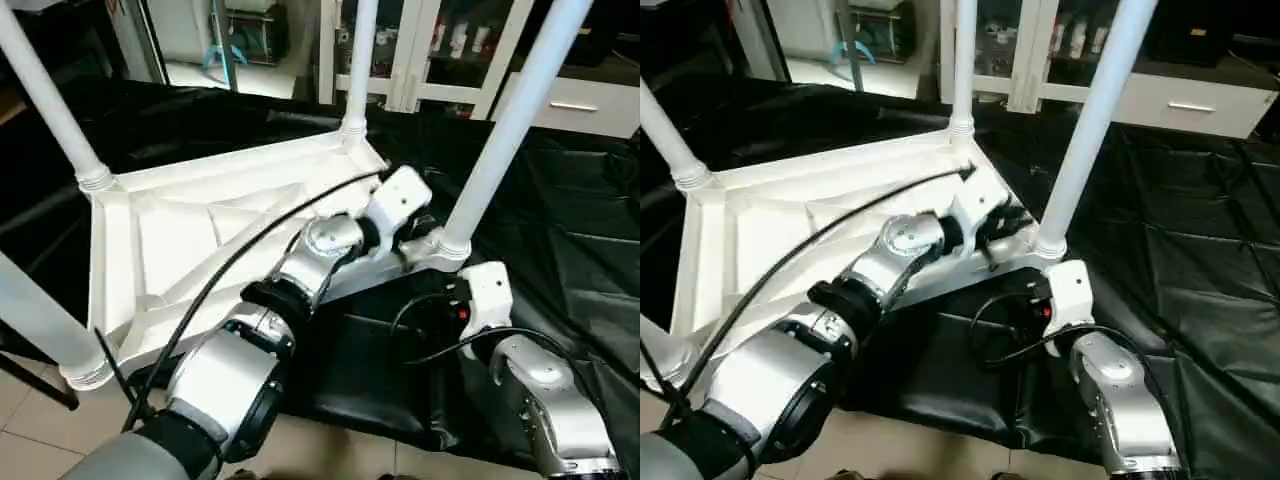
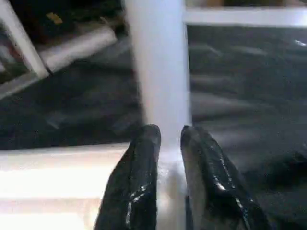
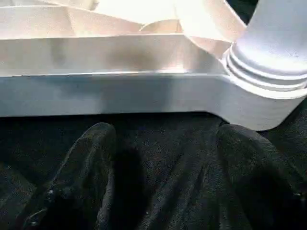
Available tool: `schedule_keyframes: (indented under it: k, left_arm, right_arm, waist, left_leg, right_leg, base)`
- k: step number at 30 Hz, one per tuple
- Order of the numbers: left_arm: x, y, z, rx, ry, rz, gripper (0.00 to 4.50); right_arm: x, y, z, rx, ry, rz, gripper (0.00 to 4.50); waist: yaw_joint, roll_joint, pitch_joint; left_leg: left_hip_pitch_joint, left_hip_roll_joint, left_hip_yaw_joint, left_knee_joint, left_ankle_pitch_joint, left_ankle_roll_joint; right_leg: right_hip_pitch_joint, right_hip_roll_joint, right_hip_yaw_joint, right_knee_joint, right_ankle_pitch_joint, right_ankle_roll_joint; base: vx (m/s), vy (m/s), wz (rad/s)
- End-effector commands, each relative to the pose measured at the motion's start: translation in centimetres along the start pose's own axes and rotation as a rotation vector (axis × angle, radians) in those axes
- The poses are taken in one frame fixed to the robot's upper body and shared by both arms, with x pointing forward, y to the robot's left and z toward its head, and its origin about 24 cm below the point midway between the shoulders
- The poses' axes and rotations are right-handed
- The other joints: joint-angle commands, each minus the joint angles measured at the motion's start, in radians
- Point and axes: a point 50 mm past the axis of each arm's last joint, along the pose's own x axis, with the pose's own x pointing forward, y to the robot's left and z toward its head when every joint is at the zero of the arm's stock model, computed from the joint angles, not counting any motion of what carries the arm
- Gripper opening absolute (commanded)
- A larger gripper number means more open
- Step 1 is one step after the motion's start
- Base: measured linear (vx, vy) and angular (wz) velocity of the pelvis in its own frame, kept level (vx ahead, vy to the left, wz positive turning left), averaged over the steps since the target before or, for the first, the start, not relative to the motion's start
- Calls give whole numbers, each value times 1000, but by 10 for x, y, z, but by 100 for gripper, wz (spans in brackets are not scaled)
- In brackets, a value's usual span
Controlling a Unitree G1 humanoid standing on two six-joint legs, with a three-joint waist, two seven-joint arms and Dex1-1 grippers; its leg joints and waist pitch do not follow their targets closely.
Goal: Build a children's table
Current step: Rotate leg to tighten
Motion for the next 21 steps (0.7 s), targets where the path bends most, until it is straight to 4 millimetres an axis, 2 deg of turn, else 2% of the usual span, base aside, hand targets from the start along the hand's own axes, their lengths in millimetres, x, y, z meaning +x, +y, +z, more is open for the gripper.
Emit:
schedule_keyframes:
  k: [1,3,5,6,7,8,9,10,11,12,13,14,15,18,20,21]
  left_arm:
    - [-13,7,-9,-52,43,-42,145]
    - [-26,13,-16,-60,86,-44,156]
    - [-49,23,-26,-75,154,-40,178]
    - [-57,25,-30,-77,175,-50,183]
    - [-58,25,-30,-77,175,-50,191]
    - [-71,28,-34,-71,205,-53,203]
    - [-93,30,-40,-52,253,-66,214]
    - [-93,30,-40,-52,253,-66,214]
    - [-99,30,-41,-46,266,-70,221]
    - [-108,28,-44,-37,291,-93,224]
    - [-114,27,-46,-37,306,-113,233]
    - [-120,24,-48,-60,321,-134,246]
    - [-125,20,-48,-79,331,-159,257]
    - [-130,13,-47,-107,343,-184,268]
    - [-133,9,-46,-122,345,-195,289]
    - [-134,7,-44,-126,345,-194,299]
  right_arm:
    - [-1,2,8,-8,-25,35,364]
    - [-2,5,11,-8,-37,82,364]
    - [-7,10,17,-2,-58,183,364]
    - [-10,12,19,-1,-65,225,364]
    - [-10,12,19,-1,-65,227,364]
    - [-14,14,21,1,-69,278,364]
    - [-22,14,22,-10,-65,332,364]
    - [-22,14,22,-10,-65,332,364]
    - [-24,13,22,-14,-62,342,364]
    - [-27,12,22,-11,-59,354,364]
    - [-29,12,21,-10,-57,361,364]
    - [-31,11,20,-7,-51,373,364]
    - [-33,12,19,-8,-43,388,364]
    - [-37,14,18,-9,-30,418,364]
    - [-42,17,18,0,-27,453,364]
    - [-46,19,18,5,-26,471,364]
  waist:
    - [3,-35,-73]
    - [0,-37,-73]
    - [1,-36,-71]
    - [-2,-40,-71]
    - [1,-36,-72]
    - [4,-31,-72]
    - [5,-36,-69]
    - [10,-34,-69]
    - [8,-29,-69]
    - [11,-26,-70]
    - [11,-26,-63]
    - [11,-28,-62]
    - [12,-29,-62]
    - [10,-29,-59]
    - [11,-24,-58]
    - [9,-27,-58]
  left_leg:
    - [10,31,-20,-64,-102,152]
    - [12,33,-20,-64,-100,147]
    - [17,40,-21,-66,-99,150]
    - [18,39,-19,-65,-89,156]
    - [19,41,-21,-65,-83,155]
    - [22,42,-20,-64,-72,153]
    - [23,46,-20,-68,-70,155]
    - [24,50,-22,-69,-64,154]
    - [25,44,-19,-68,-68,141]
    - [29,46,-19,-69,-74,130]
    - [32,46,-16,-73,-106,108]
    - [33,47,-15,-76,-129,98]
    - [31,48,-19,-81,-165,60]
    - [32,45,-18,-83,-189,37]
    - [30,46,-19,-85,-201,25]
    - [30,43,-18,-84,-218,23]
  right_leg:
    - [63,-27,25,-52,-189,-195]
    - [62,-25,25,-49,-175,-206]
    - [65,-26,27,-41,-139,-230]
    - [62,-23,28,-40,-124,-234]
    - [65,-25,28,-36,-114,-238]
    - [63,-23,29,-32,-96,-246]
    - [64,-23,30,-34,-94,-250]
    - [67,-27,30,-30,-88,-251]
    - [60,-21,31,-31,-96,-247]
    - [59,-21,31,-32,-104,-246]
    - [53,-19,32,-38,-134,-242]
    - [53,-19,33,-42,-155,-238]
    - [58,-23,35,-38,-182,-228]
    - [54,-20,37,-44,-213,-209]
    - [57,-22,40,-46,-221,-199]
    - [53,-20,40,-51,-239,-191]
  base:
    - [0,0,0]
    - [0,0,0]
    - [0,0,0]
    - [0,0,0]
    - [0,0,0]
    - [0,0,0]
    - [0,0,0]
    - [0,0,0]
    - [0,0,0]
    - [0,0,0]
    - [0,0,0]
    - [0,0,0]
    - [0,0,0]
    - [0,0,0]
    - [0,0,0]
    - [0,0,0]
